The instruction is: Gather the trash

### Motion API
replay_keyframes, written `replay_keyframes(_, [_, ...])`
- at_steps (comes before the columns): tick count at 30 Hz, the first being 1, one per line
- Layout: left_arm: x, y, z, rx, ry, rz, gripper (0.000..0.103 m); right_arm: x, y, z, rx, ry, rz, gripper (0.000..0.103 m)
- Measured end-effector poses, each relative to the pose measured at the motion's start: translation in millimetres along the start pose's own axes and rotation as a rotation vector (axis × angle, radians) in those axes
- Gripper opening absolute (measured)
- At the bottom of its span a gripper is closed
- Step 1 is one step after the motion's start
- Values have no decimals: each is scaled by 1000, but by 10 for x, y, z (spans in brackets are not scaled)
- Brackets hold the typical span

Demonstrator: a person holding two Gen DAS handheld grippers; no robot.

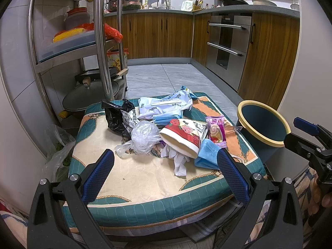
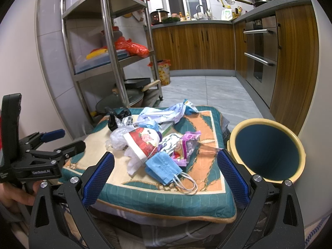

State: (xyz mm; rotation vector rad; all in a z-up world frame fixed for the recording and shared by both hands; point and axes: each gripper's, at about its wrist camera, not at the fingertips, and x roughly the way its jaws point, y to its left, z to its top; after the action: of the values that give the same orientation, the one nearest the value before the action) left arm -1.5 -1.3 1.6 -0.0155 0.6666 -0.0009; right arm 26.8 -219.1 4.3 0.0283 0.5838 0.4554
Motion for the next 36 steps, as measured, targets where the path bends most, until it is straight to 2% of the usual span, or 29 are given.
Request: replay_keyframes(36, [113, 69, -37, -18, 30, 13, 97, 40, -2, -5, 2, 8, -1, 98])
